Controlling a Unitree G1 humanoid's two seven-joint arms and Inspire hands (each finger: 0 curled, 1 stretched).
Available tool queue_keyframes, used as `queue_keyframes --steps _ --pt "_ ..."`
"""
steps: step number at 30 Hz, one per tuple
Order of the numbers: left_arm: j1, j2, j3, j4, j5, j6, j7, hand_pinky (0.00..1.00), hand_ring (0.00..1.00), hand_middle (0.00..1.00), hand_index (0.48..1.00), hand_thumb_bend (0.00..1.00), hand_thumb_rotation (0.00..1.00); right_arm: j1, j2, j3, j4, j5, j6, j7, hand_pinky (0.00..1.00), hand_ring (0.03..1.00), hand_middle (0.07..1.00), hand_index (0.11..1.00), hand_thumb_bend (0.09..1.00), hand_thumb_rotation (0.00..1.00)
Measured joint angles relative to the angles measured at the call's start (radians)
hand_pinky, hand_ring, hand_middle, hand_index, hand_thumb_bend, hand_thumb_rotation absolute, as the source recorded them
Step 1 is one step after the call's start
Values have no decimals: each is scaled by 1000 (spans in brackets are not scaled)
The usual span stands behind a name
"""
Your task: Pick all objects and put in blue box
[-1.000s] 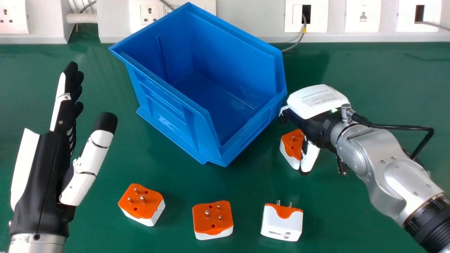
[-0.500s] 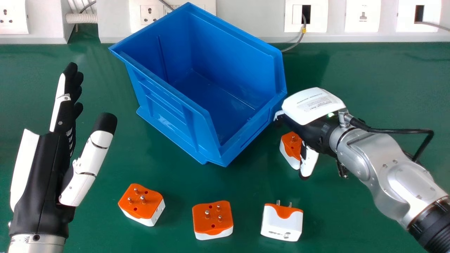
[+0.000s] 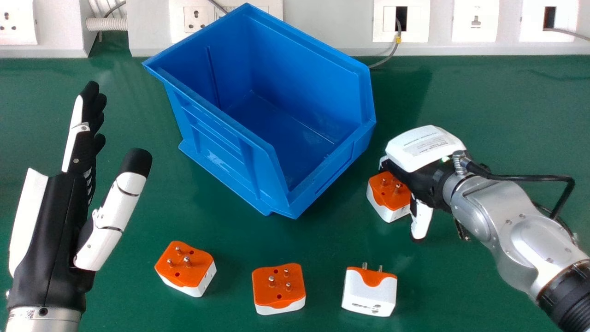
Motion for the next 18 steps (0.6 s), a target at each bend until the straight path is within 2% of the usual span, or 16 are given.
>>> queue_keyframes --steps 7,18 --pt "1 8 0 -7 -1 15 0 978 1000 1000 1000 614 872 0 4 0 2 -1 -1 0 643 768 792 754 698 141" --pt "7 9 0 -15 -2 24 1 980 1000 1000 1000 631 870 -16 14 4 41 -2 -4 -2 642 757 781 745 655 113"
